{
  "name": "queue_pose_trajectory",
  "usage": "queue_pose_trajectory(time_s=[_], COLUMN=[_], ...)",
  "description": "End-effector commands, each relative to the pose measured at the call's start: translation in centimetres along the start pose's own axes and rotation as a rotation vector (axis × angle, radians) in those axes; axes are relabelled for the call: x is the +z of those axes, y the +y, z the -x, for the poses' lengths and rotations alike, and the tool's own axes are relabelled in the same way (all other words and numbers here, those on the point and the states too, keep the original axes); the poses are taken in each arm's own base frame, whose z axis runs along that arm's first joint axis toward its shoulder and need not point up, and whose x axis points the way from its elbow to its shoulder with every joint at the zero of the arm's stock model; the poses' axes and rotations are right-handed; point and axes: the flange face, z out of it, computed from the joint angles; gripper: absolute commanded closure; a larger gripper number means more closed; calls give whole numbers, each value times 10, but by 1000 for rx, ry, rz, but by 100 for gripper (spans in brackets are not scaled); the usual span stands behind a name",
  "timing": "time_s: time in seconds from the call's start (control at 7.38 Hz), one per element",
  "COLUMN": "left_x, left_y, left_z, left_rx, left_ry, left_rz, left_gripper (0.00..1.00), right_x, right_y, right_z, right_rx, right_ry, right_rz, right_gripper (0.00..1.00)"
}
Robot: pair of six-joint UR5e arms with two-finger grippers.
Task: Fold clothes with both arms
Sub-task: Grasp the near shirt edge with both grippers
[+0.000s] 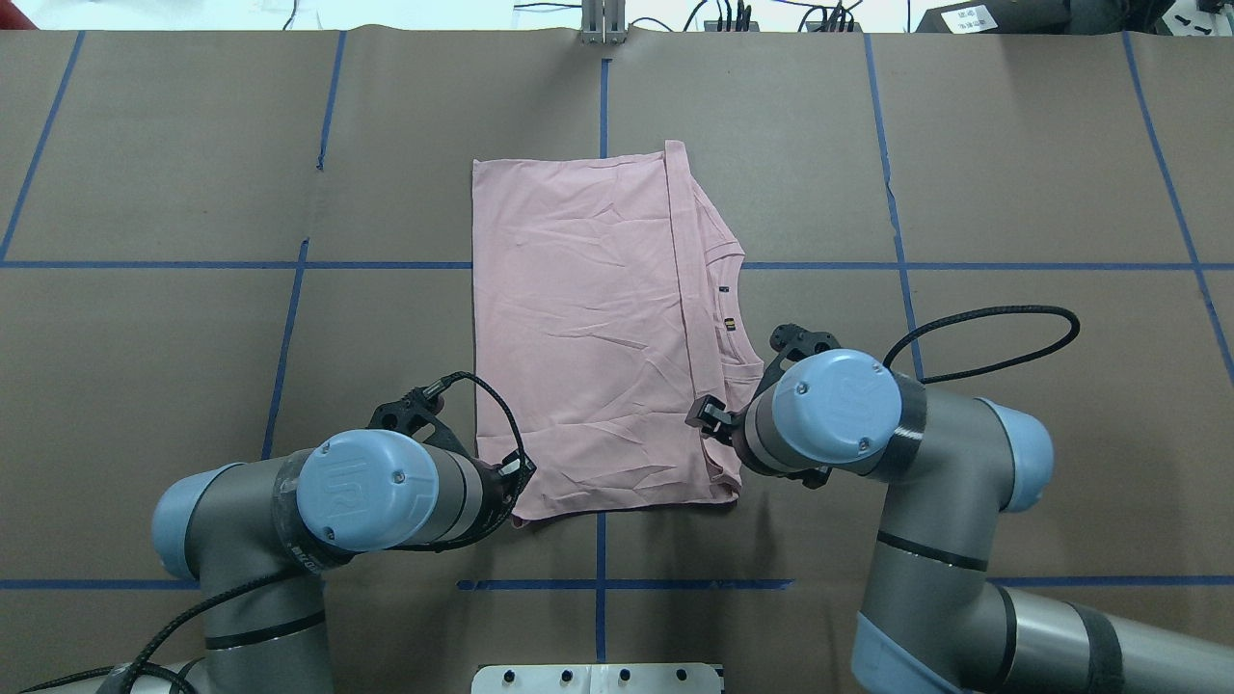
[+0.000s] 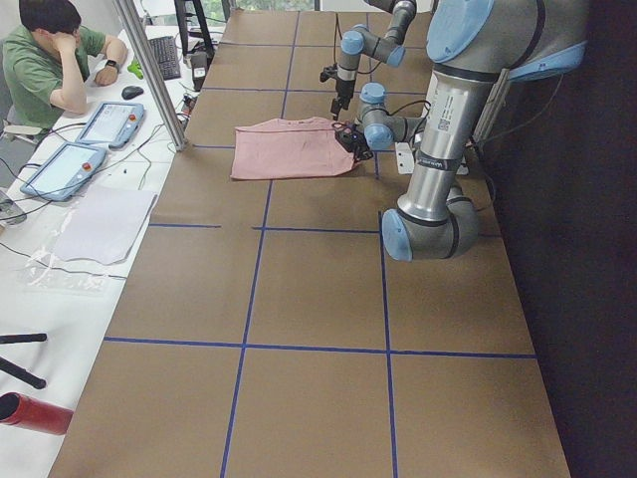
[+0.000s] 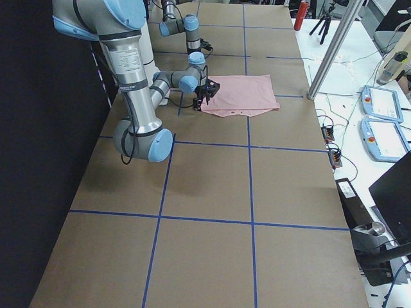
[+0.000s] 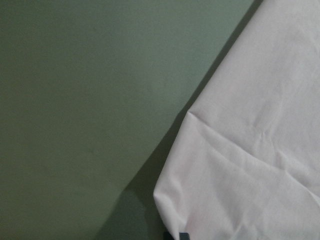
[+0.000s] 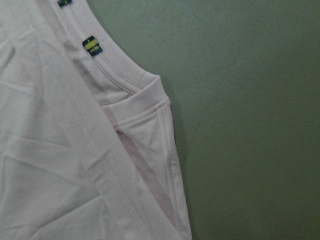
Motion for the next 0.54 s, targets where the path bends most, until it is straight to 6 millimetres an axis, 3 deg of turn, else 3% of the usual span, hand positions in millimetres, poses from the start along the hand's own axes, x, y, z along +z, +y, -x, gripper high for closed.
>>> queue_pose_trajectory(time_s=[0.0,0.41], left_x=[0,-2], left_y=[0,1], left_z=[0,-1], left_rx=[2,1], left_ry=[1,2], left_rz=[0,4], left_gripper=[100,100], right_x=[17,33], right_y=[19,28], right_z=[-1,2], right_rx=[16,16], right_ry=[31,62], right_rz=[3,6], right_gripper=[0,0])
